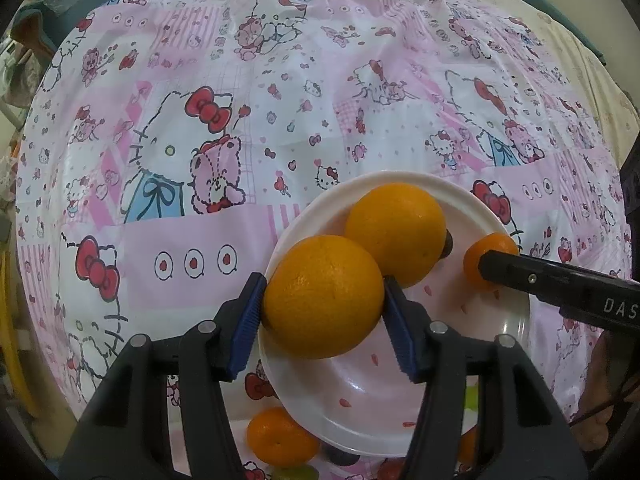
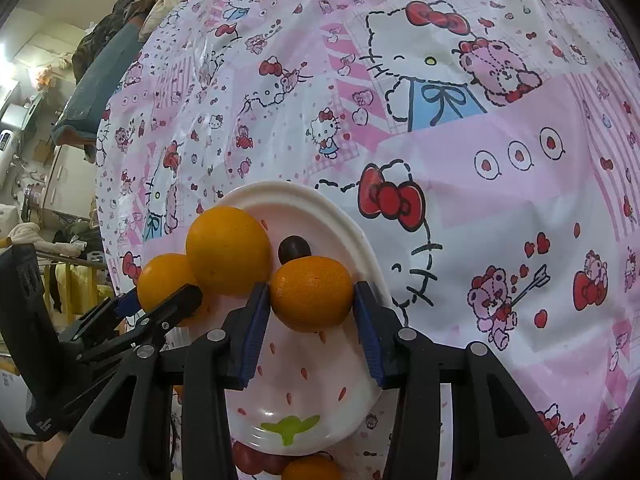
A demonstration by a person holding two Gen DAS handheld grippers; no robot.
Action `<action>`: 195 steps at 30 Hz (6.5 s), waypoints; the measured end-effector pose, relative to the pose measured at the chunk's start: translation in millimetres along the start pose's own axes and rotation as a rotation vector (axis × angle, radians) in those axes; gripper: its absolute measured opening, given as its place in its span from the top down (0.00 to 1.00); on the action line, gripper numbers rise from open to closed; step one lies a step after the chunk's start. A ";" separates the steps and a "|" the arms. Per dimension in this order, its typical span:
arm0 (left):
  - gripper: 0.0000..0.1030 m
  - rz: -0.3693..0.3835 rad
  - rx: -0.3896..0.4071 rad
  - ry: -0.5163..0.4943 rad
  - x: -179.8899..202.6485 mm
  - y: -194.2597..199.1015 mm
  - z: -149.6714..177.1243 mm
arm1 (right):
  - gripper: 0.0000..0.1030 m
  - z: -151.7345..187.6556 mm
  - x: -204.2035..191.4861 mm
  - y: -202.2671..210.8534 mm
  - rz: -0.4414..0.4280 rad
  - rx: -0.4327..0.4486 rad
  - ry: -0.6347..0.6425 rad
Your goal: Organize fruits
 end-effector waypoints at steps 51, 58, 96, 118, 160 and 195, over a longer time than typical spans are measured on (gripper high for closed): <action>0.26 -0.029 0.126 -0.022 -6.2 51.6 18.5 | 0.31 24.8 -30.1 69.5 -0.004 0.158 0.088; 0.26 -0.035 0.164 -0.007 -13.8 76.8 31.2 | 0.28 47.0 -34.5 90.3 0.003 0.194 0.110; 0.25 -0.025 0.161 0.195 -64.7 115.5 109.1 | 0.28 117.0 -9.3 70.5 -0.048 0.086 -0.036; 0.16 -0.026 0.084 0.305 -84.7 98.9 107.2 | 0.57 137.4 -20.0 13.8 0.115 -0.131 0.076; 0.63 -0.014 -0.084 0.159 -43.7 32.1 94.6 | 0.58 123.3 -10.3 67.4 0.000 0.035 0.010; 0.63 -0.005 0.216 0.120 -43.3 124.8 66.8 | 0.58 84.7 -6.2 151.2 0.013 0.349 0.079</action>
Point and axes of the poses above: each gripper's, at about its wrist camera, not at the fingertips, and y roughly against the way its jaws point, x to its right, z to its underside, the point moved 1 cm from there along -y, roughly the way its jaws point, and after that the axes turned 1 degree about -x, right-handed, at the moved point
